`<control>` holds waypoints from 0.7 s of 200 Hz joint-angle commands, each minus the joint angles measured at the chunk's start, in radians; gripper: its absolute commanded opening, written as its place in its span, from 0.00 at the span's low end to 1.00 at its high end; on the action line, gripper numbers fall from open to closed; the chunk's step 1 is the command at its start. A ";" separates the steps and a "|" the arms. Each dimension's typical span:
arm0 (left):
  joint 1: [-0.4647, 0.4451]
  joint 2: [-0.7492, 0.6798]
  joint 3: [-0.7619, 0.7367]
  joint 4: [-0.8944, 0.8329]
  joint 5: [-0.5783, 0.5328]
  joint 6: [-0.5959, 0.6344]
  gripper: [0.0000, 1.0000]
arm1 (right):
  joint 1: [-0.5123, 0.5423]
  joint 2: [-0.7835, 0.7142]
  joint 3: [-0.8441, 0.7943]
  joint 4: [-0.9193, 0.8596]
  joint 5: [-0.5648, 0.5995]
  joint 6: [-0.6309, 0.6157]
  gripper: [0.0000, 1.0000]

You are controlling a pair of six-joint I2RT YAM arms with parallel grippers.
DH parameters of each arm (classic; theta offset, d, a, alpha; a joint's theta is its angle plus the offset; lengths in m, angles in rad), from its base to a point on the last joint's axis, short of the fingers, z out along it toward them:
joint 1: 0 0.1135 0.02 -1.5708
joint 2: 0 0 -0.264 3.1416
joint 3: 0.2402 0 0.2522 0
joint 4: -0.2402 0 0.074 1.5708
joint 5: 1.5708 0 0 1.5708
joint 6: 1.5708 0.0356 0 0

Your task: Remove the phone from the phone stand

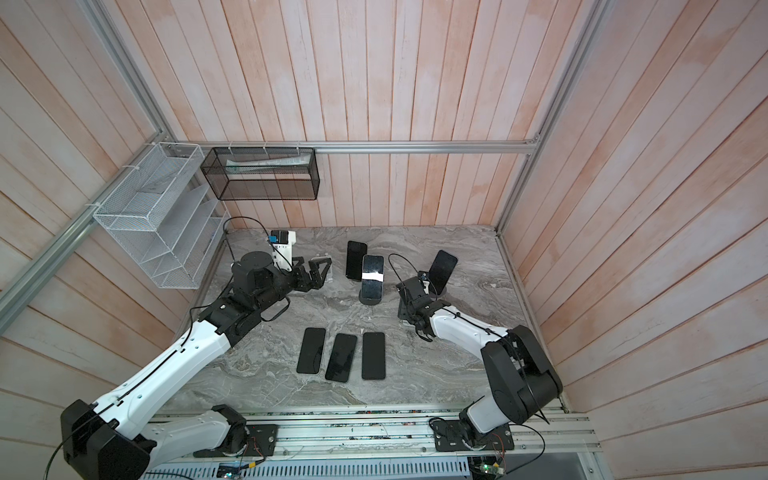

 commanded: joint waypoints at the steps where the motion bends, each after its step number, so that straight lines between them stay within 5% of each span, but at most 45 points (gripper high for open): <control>1: 0.004 0.004 -0.013 0.030 0.019 0.002 1.00 | 0.004 0.030 0.019 -0.005 0.009 -0.008 0.57; 82: 0.004 -0.011 -0.020 0.040 0.012 0.010 1.00 | 0.077 -0.065 0.088 -0.035 -0.023 -0.044 0.54; 140: 0.004 -0.031 -0.030 0.047 0.001 0.010 1.00 | 0.075 0.019 0.257 -0.006 0.141 -0.149 0.53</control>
